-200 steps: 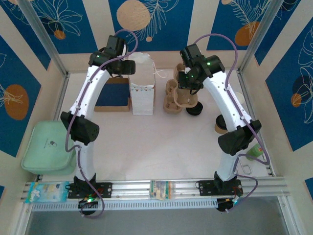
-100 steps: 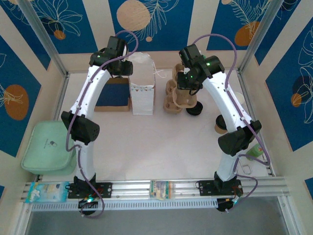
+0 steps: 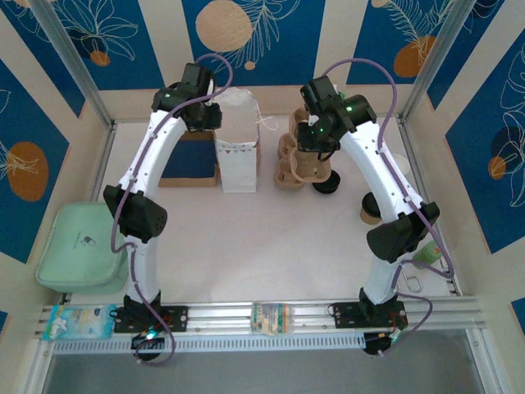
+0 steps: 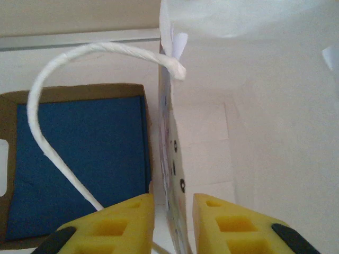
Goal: Pack the takeout coffee
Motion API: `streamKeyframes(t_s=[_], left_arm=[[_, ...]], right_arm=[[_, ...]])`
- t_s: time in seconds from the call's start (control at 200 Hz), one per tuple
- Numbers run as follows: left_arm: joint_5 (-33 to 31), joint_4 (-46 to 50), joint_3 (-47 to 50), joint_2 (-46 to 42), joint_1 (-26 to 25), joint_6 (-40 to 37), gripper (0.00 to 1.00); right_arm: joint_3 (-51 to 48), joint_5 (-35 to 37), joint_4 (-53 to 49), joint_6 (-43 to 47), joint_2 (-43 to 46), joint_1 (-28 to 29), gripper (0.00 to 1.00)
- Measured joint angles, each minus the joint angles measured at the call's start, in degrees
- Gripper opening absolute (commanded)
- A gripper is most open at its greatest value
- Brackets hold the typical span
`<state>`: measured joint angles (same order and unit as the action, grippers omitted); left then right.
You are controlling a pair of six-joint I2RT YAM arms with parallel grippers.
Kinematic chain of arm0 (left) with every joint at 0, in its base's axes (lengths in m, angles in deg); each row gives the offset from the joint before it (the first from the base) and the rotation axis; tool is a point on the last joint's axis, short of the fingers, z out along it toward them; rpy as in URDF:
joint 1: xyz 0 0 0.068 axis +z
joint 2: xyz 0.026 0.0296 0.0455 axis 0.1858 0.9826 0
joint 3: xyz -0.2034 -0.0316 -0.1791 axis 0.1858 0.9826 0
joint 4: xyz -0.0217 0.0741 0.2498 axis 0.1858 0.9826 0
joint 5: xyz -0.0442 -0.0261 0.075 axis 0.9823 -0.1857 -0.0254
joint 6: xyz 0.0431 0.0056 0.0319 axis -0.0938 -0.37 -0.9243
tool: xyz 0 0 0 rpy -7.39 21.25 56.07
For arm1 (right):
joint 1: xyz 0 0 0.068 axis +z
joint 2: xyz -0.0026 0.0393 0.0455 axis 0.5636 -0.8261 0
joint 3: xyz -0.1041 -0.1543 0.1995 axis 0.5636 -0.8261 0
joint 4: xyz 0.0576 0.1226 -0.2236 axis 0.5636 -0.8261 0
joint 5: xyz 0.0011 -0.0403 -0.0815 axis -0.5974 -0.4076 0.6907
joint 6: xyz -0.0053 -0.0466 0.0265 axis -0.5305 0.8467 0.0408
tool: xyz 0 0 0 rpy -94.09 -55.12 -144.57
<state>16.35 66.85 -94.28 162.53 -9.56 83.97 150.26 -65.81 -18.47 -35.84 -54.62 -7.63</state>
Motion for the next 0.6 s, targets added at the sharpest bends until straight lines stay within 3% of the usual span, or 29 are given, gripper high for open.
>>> streamKeyframes(t_s=[0.13, 0.225, 0.6], left_arm=[[1.14, -1.68, 4.81, -0.90, 0.00, 1.68, 0.08], [2.43, -3.78, 8.39, -2.95, -0.04, 3.54, 0.03], [5.60, -9.49, 23.78, -19.02, -0.68, 13.11, 0.00]], right_arm=[[1.18, -0.15, -0.59, 0.37, 0.02, 0.04, 0.29], [2.47, -0.15, -0.83, 0.46, 0.02, 0.28, 0.29], [2.82, -0.28, -1.31, 0.46, 0.50, 0.98, 0.29]])
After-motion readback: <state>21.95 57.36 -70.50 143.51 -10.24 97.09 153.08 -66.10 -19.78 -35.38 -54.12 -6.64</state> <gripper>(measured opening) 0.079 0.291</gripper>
